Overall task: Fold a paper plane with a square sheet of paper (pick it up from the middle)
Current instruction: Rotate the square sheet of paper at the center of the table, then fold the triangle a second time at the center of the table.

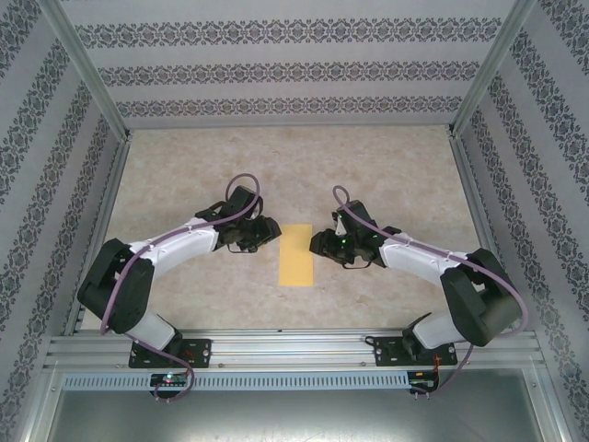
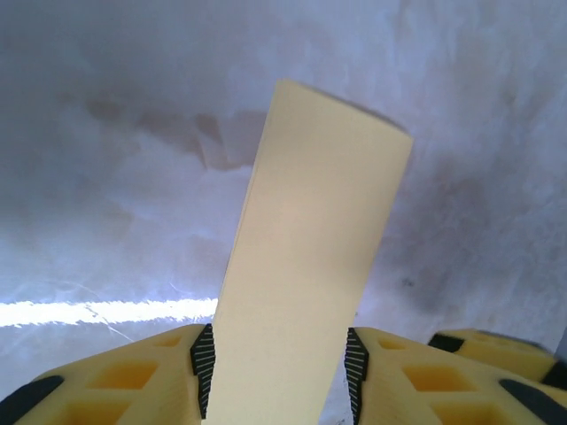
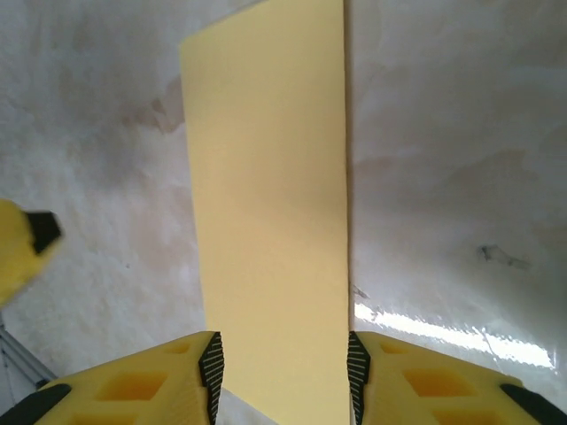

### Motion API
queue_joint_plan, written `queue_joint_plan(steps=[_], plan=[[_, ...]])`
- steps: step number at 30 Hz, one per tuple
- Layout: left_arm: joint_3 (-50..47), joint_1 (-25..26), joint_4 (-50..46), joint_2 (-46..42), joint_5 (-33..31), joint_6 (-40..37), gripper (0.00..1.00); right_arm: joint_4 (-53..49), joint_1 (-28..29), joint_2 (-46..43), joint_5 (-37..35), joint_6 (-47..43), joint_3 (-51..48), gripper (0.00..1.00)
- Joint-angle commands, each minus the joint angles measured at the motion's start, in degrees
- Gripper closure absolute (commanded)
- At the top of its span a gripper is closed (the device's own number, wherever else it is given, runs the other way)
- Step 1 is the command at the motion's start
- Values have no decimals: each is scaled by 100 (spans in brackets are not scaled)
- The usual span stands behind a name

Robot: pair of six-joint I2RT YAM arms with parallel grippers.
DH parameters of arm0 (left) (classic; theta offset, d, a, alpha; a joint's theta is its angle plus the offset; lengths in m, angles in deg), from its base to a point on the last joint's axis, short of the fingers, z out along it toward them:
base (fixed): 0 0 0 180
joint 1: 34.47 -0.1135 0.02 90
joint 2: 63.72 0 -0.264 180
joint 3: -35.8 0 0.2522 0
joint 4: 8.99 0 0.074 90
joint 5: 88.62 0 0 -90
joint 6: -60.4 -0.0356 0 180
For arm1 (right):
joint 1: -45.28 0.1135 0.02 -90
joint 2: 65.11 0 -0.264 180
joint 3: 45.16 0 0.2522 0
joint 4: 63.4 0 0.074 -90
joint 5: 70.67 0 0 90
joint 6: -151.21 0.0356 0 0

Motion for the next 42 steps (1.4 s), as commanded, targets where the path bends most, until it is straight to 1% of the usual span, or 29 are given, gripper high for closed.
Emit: queue_joint_plan(steps=[1,5,7,9,18,22,25,29,31,35,38,42], plan=[[-139,-269,-191,223,162,-315,53,174,76,51,-140,221,-42,55],[-82,-297,47,456,611,-398,52,210,105,342,19,193,167,56],[-98,-297,155,509,701,-364,51,263,116,462,81,206,243,56],[-168,-297,328,515,812,-321,48,286,131,603,150,213,345,56],[-123,-297,288,664,884,-366,47,540,176,991,382,266,446,56],[-63,-298,249,736,941,-403,48,501,175,1076,313,260,456,56],[-39,-297,250,770,990,-416,48,618,180,1203,453,234,439,56],[-4,-292,250,815,1036,-425,48,592,153,1261,357,259,422,57],[19,-297,249,836,1058,-438,48,662,149,1319,436,231,389,57],[79,-295,241,876,1216,-515,47,612,84,1383,417,167,202,57],[86,-288,197,876,1256,-553,47,844,-3,1435,609,279,5,57],[61,-279,240,884,1301,-536,46,1194,-38,1407,663,454,-261,57]])
